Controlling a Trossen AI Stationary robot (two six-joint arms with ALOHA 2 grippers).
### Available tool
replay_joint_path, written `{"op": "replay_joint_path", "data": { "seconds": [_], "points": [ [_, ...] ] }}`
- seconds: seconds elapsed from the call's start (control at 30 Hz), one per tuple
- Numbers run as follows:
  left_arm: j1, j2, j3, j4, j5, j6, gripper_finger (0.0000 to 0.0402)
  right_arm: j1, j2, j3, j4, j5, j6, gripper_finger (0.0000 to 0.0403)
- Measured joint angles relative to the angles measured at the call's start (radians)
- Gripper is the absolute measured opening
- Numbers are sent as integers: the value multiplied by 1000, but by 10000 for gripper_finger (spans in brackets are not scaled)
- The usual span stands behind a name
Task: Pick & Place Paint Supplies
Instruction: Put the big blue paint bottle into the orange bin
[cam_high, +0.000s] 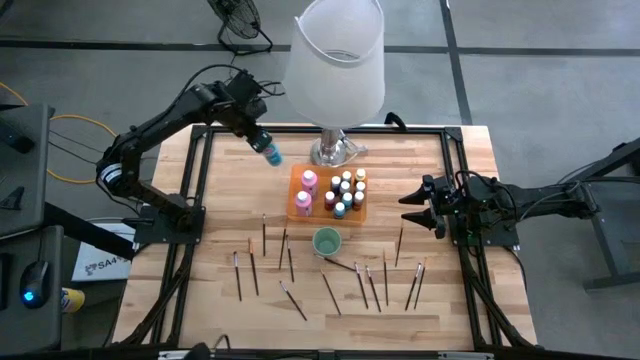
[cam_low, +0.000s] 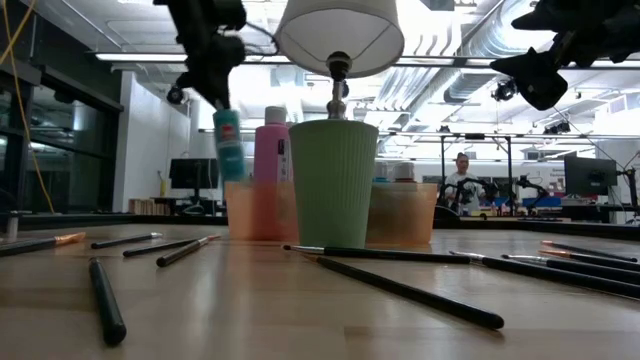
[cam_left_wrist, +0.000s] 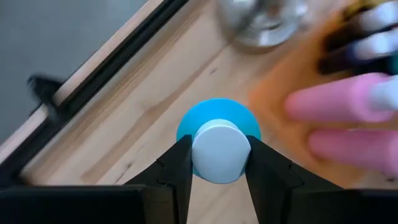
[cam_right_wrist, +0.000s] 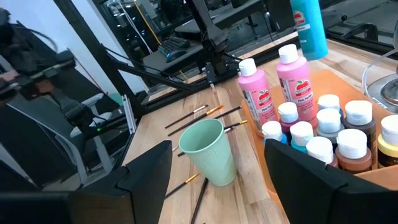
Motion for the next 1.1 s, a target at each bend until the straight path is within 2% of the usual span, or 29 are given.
{"op": "replay_joint_path", "data": {
  "seconds": [0.13,0.3,0.53,1.1],
  "points": [
    [-75,0,8,28,0,-42,116,0,0,0,0,0,-1,250],
    [-132,0,8,23,-76,-96,116,0,0,0,-1,0,-1,250],
    [-129,0,8,-4,-156,-137,116,0,0,0,-1,0,-1,250],
    [-129,0,6,-204,-172,-102,116,0,0,0,-1,0,1,250]
  ]
}}
